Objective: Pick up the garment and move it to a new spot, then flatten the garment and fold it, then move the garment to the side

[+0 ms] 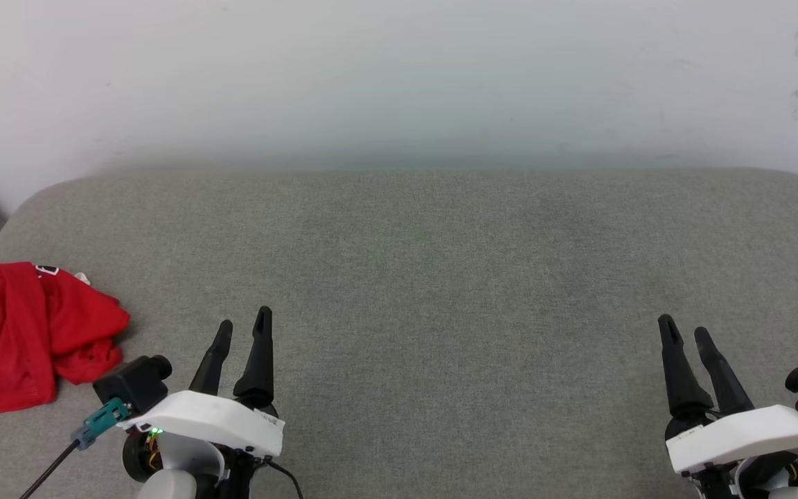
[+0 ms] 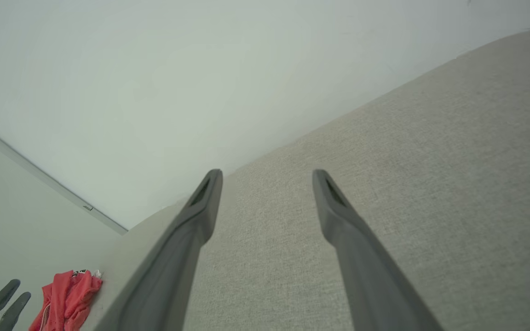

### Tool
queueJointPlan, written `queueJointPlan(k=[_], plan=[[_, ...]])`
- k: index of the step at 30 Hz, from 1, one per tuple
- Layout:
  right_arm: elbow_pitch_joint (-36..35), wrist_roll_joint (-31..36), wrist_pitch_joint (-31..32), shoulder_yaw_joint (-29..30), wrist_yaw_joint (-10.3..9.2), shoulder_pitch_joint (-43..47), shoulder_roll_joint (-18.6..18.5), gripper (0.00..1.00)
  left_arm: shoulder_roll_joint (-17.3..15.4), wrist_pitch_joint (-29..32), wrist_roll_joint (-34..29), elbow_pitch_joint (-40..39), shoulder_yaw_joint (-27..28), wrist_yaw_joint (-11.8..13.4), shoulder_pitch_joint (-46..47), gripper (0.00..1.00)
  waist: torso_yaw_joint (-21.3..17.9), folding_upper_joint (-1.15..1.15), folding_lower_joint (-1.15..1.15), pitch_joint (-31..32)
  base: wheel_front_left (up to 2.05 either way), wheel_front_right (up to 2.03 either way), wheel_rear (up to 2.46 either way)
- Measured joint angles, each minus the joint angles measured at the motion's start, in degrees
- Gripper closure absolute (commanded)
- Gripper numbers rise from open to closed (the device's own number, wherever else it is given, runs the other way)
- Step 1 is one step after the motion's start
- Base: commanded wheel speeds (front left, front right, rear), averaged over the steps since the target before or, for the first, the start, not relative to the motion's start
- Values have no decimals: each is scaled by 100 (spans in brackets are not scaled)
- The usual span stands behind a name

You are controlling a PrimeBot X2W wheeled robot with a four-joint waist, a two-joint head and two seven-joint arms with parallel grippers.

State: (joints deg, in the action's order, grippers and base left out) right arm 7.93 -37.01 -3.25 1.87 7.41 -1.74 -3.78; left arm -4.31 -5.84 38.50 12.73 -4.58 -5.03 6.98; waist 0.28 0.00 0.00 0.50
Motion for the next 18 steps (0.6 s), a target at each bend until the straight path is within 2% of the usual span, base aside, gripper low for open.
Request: queueJointPlan(k=[18], plan=[[-82, 1369, -2, 42, 0, 63, 36, 0, -169, -294, -1218, 121, -348, 186, 101, 0, 15, 0, 0, 28, 0, 0, 0]])
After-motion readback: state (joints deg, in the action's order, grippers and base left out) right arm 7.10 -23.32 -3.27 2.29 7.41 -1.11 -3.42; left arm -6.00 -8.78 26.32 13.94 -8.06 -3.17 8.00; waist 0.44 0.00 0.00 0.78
